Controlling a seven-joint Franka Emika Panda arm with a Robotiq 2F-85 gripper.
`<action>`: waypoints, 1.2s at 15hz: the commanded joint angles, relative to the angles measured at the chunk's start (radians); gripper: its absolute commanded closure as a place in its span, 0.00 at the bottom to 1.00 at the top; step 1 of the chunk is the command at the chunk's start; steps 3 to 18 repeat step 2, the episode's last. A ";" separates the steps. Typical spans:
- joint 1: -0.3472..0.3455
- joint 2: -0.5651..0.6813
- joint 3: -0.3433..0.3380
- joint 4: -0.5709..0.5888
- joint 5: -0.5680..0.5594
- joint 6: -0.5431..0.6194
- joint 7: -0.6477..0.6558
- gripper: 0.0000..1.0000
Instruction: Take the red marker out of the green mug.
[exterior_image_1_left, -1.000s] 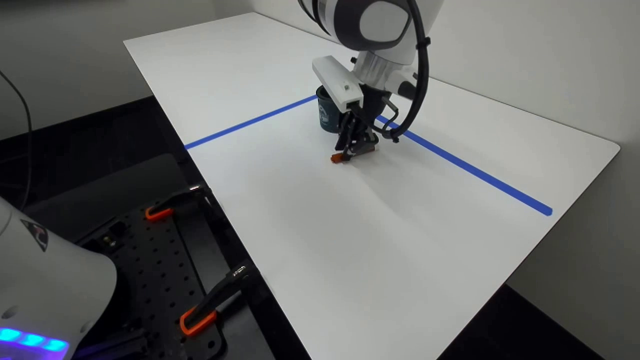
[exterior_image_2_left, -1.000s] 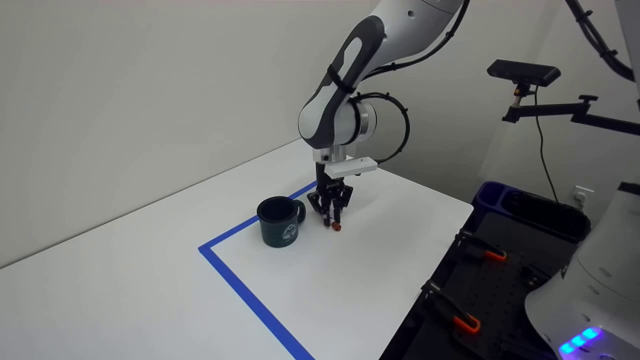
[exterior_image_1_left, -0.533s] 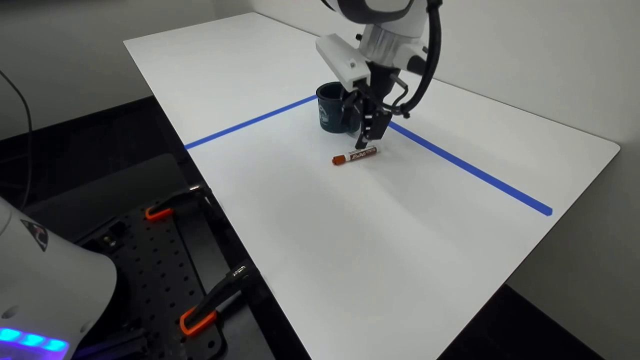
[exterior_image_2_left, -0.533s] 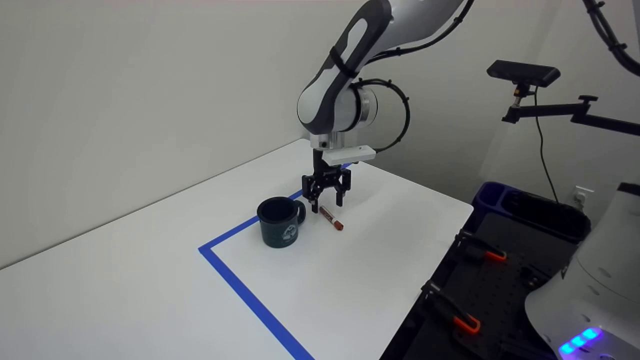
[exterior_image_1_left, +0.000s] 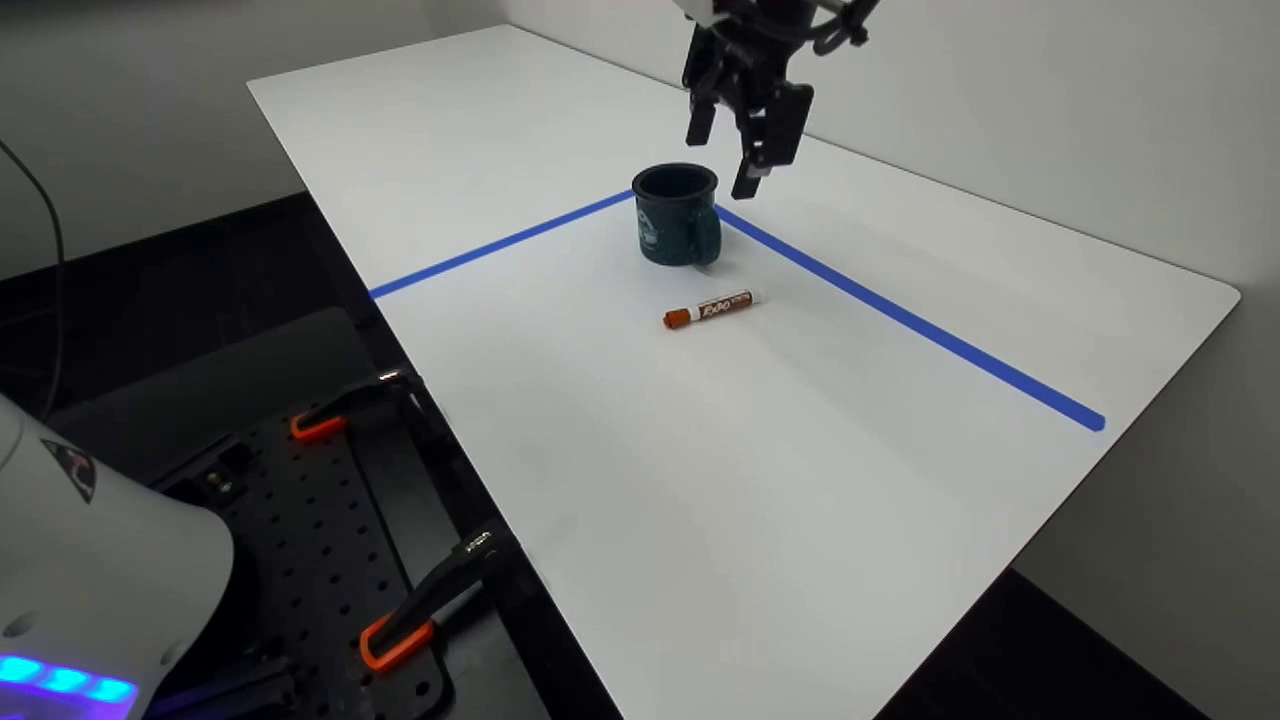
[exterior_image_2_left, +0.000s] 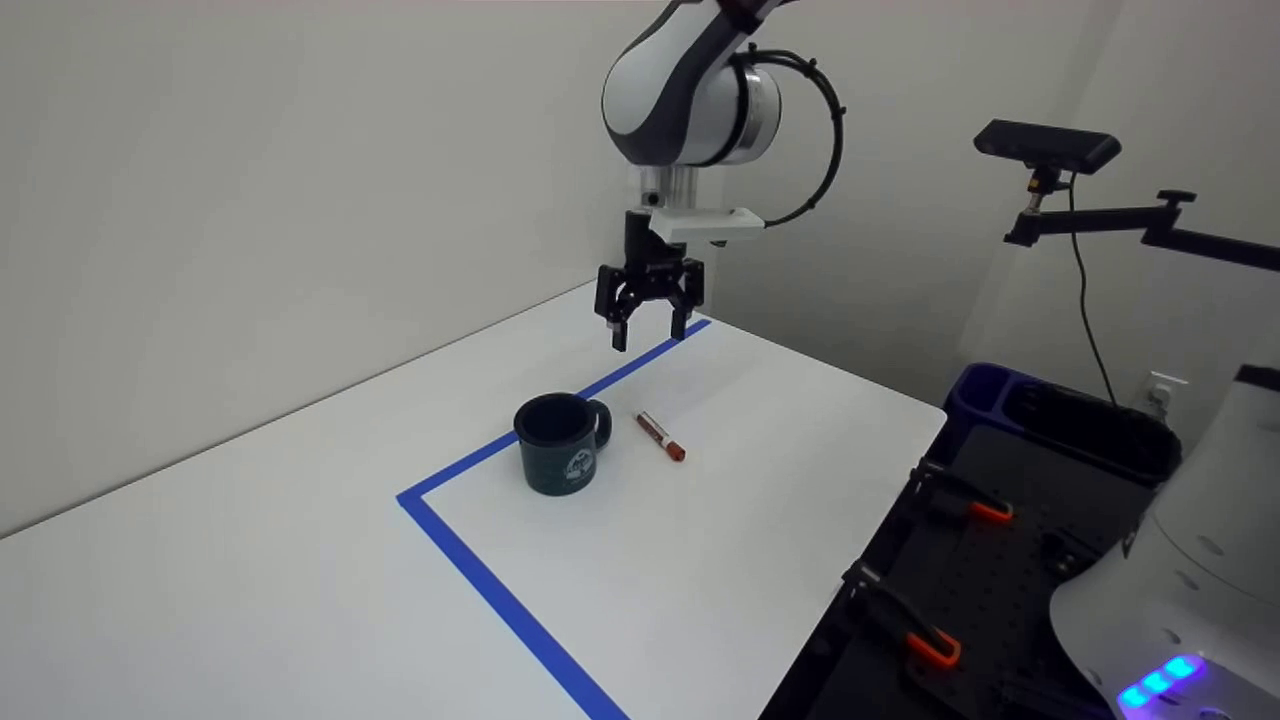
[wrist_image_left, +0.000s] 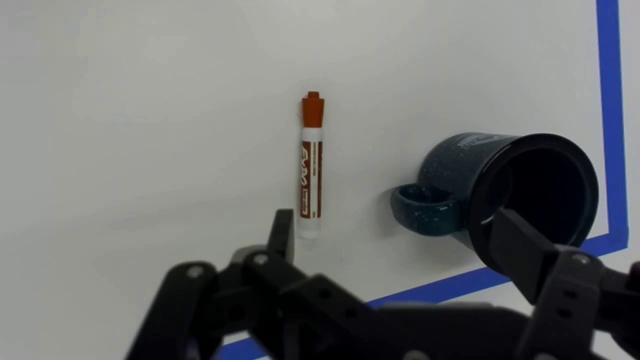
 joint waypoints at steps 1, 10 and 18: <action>0.019 -0.080 -0.016 -0.042 -0.026 -0.042 0.026 0.00; 0.020 -0.086 -0.016 -0.043 -0.024 -0.048 0.023 0.00; 0.020 -0.086 -0.016 -0.043 -0.024 -0.048 0.023 0.00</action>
